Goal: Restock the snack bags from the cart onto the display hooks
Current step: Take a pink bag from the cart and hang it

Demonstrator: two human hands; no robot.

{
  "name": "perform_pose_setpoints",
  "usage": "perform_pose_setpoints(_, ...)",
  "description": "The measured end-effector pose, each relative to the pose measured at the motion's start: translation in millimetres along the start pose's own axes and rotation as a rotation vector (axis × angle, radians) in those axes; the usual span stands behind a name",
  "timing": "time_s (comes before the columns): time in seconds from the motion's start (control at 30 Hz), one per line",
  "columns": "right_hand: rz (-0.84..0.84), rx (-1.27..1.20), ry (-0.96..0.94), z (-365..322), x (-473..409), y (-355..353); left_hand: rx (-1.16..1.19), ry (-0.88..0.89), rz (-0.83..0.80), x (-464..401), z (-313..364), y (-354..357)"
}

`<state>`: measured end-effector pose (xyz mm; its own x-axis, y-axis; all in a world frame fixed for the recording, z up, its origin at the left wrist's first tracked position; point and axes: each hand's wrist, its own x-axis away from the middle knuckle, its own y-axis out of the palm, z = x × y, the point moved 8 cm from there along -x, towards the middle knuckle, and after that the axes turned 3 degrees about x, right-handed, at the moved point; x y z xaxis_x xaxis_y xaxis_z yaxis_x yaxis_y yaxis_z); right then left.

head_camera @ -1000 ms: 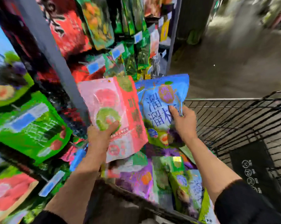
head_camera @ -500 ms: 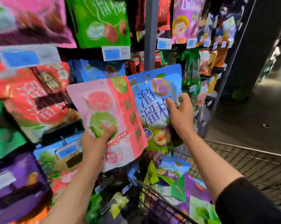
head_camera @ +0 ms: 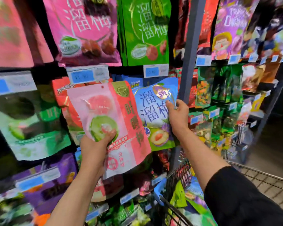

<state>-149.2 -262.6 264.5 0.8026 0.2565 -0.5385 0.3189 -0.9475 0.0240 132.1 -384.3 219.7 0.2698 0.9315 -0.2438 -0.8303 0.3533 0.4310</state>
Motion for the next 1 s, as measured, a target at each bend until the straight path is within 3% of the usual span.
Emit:
perform_pose_setpoints(0.57, -0.02, 0.003, 0.064, 21.8, -31.2, 2.3, -0.018, -0.078, -0.068, -17.4, -25.1, 14.4)
perform_pose_setpoints(1.0, -0.124, 0.489, 0.165, 52.1, -66.4, 72.6, -0.051, -0.061, 0.029, -29.4, -33.1, -13.6)
